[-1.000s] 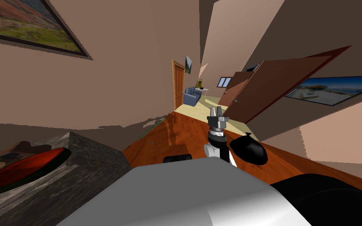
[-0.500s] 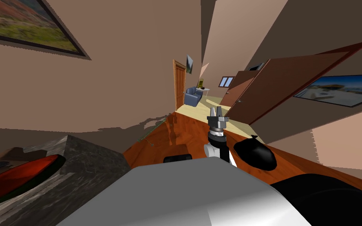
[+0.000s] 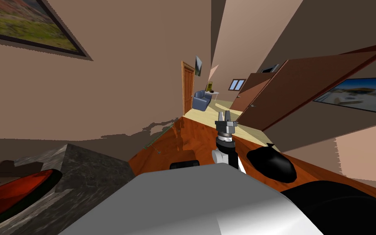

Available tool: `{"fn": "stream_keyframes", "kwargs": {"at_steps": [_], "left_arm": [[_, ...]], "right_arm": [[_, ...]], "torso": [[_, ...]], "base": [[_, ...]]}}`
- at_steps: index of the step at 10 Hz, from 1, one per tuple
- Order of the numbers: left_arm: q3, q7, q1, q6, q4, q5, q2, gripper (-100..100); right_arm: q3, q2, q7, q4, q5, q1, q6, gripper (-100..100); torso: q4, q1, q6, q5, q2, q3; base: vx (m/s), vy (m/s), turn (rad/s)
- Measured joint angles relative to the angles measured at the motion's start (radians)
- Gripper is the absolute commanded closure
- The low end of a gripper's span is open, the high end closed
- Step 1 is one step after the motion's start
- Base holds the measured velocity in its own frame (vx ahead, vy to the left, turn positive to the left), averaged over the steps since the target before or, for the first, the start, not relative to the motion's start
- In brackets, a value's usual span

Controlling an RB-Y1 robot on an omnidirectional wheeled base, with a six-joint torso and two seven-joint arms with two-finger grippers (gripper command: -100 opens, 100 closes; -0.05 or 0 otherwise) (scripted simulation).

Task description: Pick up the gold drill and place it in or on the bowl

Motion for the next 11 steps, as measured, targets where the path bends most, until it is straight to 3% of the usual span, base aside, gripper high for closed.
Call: {"fn": "stream_keyframes", "kwargs": {"at_steps": [5,6,10,11], "left_arm": [[0.017,0.072,-0.037,0.066,0.02,0.102,0.007,100],[0.018,0.075,-0.038,0.068,0.02,0.104,0.008,-100],[0.018,0.075,-0.038,0.068,0.02,0.104,0.008,-100],[0.018,0.075,-0.038,0.068,0.02,0.104,0.008,0]], "right_arm": [[0.0,0.0,0.0,0.0,0.0,0.0,0.0,0],[0.0,0.0,0.0,0.0,0.0,0.0,0.0,0],[0.0,0.0,0.0,0.0,0.0,0.0,0.0,0],[0.0,0.0,0.0,0.0,0.0,0.0,0.0,0]], "torso": [[-0.001,-0.002,0.001,-0.001,-0.001,-0.001],[0.0,-0.004,0.0,-0.001,0.002,0.001],[0.001,-0.006,0.0,-0.002,0.006,0.003],[0.001,-0.006,0.0,-0.002,0.007,0.004]], "base": [[0.084,0.057,0.007],[0.009,0.005,-0.005],[0.0,0.0,0.0],[0.0,0.0,0.0]]}}
